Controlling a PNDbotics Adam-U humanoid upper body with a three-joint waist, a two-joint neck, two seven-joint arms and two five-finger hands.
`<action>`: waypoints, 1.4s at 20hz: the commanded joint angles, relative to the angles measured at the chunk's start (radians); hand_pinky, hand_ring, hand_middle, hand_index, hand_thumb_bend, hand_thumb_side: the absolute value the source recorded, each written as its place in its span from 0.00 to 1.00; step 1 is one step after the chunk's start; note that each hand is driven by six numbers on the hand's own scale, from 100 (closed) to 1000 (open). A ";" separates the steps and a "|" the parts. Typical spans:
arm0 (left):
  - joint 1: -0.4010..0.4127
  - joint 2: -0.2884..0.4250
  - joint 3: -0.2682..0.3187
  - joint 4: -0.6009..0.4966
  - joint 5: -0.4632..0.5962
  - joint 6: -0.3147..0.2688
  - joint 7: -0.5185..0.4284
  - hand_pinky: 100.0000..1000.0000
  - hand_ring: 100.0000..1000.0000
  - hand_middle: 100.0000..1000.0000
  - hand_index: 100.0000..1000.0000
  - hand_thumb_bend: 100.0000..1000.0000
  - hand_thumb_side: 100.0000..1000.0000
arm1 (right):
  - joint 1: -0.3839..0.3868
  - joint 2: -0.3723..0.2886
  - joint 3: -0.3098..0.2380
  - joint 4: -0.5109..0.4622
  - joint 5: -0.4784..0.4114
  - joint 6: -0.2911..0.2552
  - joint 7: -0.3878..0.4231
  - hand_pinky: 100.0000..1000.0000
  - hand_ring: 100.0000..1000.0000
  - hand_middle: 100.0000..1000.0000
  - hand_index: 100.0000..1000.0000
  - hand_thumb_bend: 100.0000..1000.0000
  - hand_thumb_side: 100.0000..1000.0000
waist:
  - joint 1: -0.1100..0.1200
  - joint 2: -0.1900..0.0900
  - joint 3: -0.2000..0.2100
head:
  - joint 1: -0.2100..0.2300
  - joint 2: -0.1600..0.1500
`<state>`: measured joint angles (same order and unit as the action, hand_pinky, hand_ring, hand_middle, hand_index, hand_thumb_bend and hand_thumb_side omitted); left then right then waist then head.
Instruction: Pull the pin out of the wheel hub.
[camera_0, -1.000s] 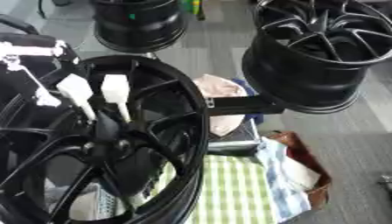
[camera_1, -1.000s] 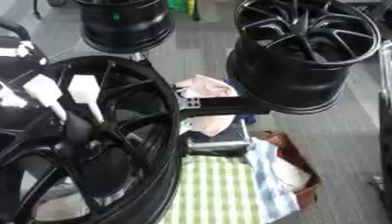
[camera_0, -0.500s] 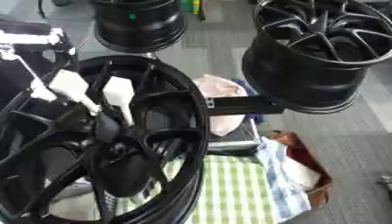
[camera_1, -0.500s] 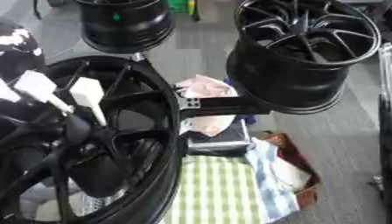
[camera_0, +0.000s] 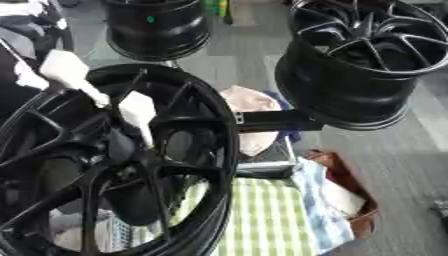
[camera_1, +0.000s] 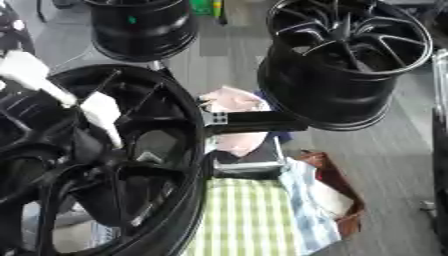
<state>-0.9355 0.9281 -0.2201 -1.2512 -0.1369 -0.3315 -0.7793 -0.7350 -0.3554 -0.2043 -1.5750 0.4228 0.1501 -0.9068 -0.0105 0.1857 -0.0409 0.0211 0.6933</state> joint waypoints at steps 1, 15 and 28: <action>-0.025 0.060 0.078 0.013 0.020 -0.002 0.011 0.54 0.35 0.15 0.32 0.48 0.00 | -0.012 -0.021 -0.010 -0.019 -0.004 0.000 0.000 0.70 0.75 0.65 0.78 0.00 0.66 | 0.002 -0.021 0.003 | -0.008 -0.002; -0.004 0.177 0.404 0.345 -0.147 0.209 0.231 0.54 0.38 0.17 0.36 0.38 0.00 | -0.005 -0.030 -0.020 -0.023 0.001 0.005 0.000 0.70 0.75 0.65 0.78 0.00 0.65 | 0.002 -0.019 0.013 | -0.036 -0.005; -0.020 0.122 0.290 0.322 -0.361 0.330 0.444 0.92 0.90 0.81 0.92 0.00 0.73 | -0.008 -0.023 -0.012 -0.023 0.000 0.002 0.000 0.70 0.75 0.65 0.78 0.00 0.66 | 0.000 -0.021 0.007 | -0.026 0.001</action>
<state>-0.9351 1.0263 0.0755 -0.9120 -0.4788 0.0012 -0.3566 -0.7291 -0.3569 -0.2149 -1.5760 0.4238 0.1517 -0.9057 -0.0139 0.1846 -0.0336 -0.0075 0.6937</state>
